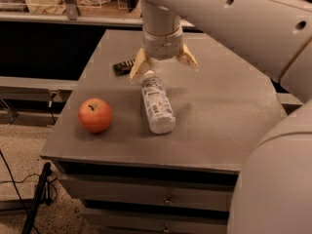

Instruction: Place blue plastic bottle upright

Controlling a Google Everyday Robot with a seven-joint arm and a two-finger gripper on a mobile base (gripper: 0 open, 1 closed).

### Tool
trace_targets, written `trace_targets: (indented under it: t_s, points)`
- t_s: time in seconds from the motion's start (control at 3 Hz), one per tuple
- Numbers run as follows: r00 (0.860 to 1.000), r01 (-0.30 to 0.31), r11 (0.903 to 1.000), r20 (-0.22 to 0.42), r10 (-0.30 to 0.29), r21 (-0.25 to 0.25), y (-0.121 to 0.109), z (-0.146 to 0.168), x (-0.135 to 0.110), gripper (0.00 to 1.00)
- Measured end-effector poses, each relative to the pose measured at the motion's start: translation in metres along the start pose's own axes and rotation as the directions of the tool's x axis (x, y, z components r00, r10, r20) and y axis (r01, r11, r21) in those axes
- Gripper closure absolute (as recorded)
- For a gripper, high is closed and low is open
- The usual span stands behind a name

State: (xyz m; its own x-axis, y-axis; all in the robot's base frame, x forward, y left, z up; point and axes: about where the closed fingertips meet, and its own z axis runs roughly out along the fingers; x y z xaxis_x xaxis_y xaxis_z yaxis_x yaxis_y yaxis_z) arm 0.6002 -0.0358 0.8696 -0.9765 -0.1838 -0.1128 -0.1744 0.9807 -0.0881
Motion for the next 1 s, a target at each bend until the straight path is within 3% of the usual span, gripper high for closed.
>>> trace_targets:
  t_s: [0.67, 1.0]
  points:
    - [0.997, -0.002, 0.9995, -0.079, 0.005, 0.030, 0.003, 0.031, 0.021, 0.00]
    - [0.997, -0.003, 0.9996, -0.075, 0.005, 0.027, 0.004, 0.034, 0.020, 0.12]
